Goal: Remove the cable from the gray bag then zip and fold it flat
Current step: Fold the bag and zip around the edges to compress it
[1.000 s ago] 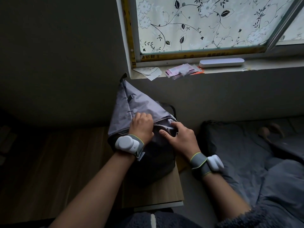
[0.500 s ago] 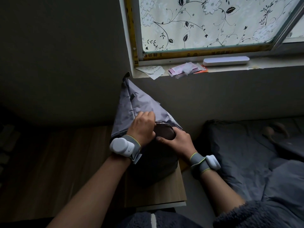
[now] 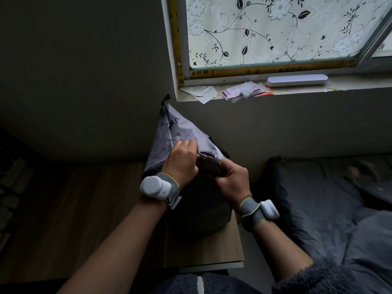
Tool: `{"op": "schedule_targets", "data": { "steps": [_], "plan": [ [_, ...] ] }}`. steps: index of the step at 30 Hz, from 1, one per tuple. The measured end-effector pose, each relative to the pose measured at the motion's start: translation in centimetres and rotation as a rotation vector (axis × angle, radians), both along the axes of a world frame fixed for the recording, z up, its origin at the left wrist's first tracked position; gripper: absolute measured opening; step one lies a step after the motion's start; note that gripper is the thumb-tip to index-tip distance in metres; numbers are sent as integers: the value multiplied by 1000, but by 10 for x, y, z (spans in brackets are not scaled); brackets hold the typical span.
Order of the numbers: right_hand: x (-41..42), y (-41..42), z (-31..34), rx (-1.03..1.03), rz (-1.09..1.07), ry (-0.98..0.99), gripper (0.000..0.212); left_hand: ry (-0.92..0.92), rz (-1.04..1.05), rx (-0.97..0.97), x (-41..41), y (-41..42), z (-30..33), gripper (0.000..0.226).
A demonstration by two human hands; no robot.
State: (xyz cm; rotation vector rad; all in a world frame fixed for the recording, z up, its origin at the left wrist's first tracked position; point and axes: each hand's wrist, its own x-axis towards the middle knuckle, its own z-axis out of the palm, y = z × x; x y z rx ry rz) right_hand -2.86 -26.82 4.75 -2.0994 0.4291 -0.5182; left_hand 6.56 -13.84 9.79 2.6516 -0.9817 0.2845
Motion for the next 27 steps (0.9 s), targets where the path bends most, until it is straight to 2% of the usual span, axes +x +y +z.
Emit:
{"op": "schedule_targets", "data": {
  "steps": [3, 7, 10, 12, 16, 17, 20, 23, 25, 26, 27],
  "plan": [
    [5, -5, 21, -189, -1, -32, 13, 27, 26, -108, 6, -5, 5, 21],
    [8, 2, 49, -622, 7, -158, 10, 95, 103, -300, 12, 1, 6, 14],
    [4, 24, 36, -826, 164, -173, 8, 209, 123, -343, 6, 35, -28, 11],
    [0, 45, 10, -861, 296, -65, 17, 338, 159, -271, -2, 66, -66, 9],
    [-10, 94, -52, -647, 583, 396, 28, 629, 313, -89, -38, 124, -134, 11],
    [-10, 106, -66, -648, 641, 464, 29, 671, 352, -72, -48, 137, -146, 12],
    [-9, 120, -84, -747, 696, 568, 28, 693, 370, -65, -59, 152, -155, 18],
    [-6, 131, -96, -793, 711, 624, 32, 627, 377, -171, -61, 162, -153, 24],
    [-4, 135, -100, -810, 727, 632, 32, 558, 402, -233, -57, 160, -151, 16],
    [-7, 135, -102, -810, 734, 620, 34, 542, 413, -232, -55, 157, -149, 8],
    [-7, 134, -102, -815, 742, 608, 35, 546, 428, -206, -50, 152, -146, 9]
  ]
}}
